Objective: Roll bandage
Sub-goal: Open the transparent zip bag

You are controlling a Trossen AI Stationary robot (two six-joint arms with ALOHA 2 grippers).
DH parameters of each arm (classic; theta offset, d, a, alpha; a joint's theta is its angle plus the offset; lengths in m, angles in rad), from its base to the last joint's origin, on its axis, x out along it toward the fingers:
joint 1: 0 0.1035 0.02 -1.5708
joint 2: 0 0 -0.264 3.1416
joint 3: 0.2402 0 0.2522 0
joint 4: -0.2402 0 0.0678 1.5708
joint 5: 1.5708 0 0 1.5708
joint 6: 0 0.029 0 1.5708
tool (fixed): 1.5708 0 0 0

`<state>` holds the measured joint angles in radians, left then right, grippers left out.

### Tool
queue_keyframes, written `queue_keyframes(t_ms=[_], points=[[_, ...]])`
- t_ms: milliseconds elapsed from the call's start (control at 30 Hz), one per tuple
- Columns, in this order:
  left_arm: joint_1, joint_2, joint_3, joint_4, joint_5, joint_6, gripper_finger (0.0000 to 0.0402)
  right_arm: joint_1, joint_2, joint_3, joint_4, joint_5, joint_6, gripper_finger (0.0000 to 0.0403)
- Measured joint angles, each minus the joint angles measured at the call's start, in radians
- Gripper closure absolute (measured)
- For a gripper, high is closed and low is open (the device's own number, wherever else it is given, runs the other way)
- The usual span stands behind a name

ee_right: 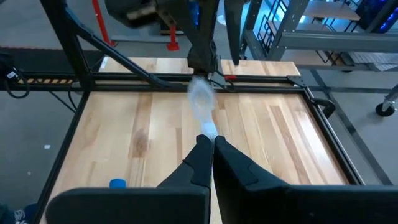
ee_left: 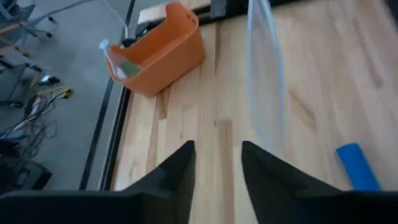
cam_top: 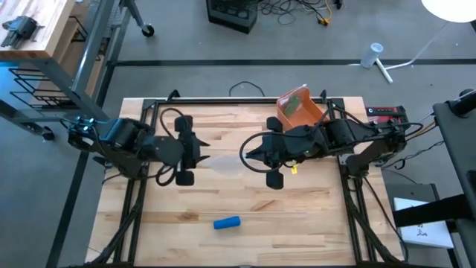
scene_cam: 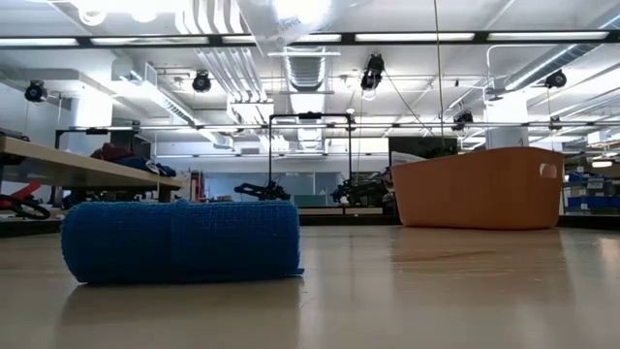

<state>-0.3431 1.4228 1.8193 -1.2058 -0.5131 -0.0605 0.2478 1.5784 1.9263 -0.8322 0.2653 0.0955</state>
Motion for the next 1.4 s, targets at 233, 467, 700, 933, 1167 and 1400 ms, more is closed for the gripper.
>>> queue_keyframes(t_ms=[233,467,700,933,1167,1400], points=[[0.000,-0.002,0.021,0.186,0.055,-0.004,0.0207,-0.001,0.000,0.000,0.000,0.024,0.000,0.0403],[0.005,0.024,-0.093,0.542,0.057,-0.007,0.0176,-0.017,0.001,0.000,0.000,0.026,0.015,0.0403],[0.047,0.100,-0.103,0.656,0.024,0.045,0.0199,-0.022,0.003,0.000,-0.001,0.025,0.036,0.0403],[0.064,0.130,-0.103,0.652,0.023,0.035,0.0241,-0.019,0.003,0.000,-0.004,0.023,0.036,0.0403],[0.067,0.126,-0.103,0.653,0.023,0.034,0.0288,-0.019,0.003,0.000,-0.027,0.023,0.024,0.0403],[0.069,0.128,-0.106,0.645,0.025,0.034,0.0359,-0.019,0.003,0.000,-0.024,0.023,0.011,0.0403]])
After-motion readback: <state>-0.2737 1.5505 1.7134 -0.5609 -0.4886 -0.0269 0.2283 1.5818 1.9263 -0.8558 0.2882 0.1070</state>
